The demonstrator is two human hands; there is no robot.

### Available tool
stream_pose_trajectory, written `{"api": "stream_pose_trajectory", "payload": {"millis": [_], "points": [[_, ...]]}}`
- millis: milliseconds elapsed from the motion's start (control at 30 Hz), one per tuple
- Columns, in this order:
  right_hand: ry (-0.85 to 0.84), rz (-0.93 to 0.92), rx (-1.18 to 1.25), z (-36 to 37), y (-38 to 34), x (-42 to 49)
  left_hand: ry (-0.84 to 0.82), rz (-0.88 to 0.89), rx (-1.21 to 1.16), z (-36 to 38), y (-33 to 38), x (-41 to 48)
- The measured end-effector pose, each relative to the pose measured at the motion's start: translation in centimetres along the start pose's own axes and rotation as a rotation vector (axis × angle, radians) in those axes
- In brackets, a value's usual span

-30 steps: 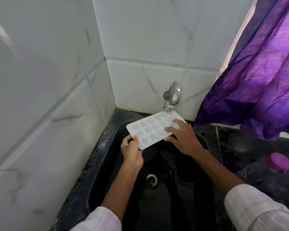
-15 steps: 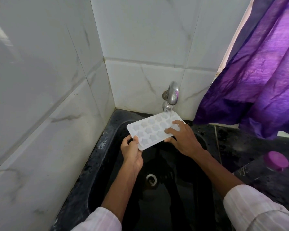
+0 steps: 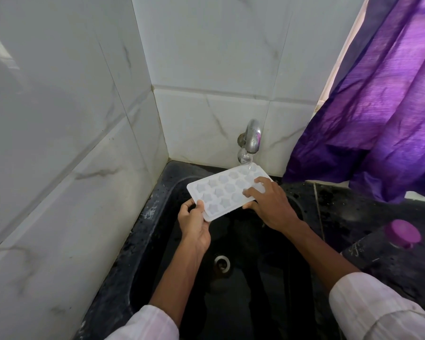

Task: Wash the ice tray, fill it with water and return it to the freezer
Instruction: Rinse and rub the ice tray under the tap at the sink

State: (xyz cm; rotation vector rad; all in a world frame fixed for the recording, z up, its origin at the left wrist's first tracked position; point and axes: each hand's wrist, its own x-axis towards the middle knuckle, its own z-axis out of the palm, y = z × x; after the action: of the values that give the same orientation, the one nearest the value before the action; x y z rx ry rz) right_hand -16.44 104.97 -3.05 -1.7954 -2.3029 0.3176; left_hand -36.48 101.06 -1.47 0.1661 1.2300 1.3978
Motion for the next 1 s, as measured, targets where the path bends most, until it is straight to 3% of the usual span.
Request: {"api": "stream_pose_trajectory", "payload": {"millis": [767,1000], "points": [[0.036,0.010,0.022,0.3,0.8,-1.5,-0.039,-0.001,0.003,-0.3,-0.5,-0.8],[0.058,0.064,0.258,2.1,0.2,-3.0,-0.050,0.146,0.163,-1.4,-0.7,-1.5]]}}
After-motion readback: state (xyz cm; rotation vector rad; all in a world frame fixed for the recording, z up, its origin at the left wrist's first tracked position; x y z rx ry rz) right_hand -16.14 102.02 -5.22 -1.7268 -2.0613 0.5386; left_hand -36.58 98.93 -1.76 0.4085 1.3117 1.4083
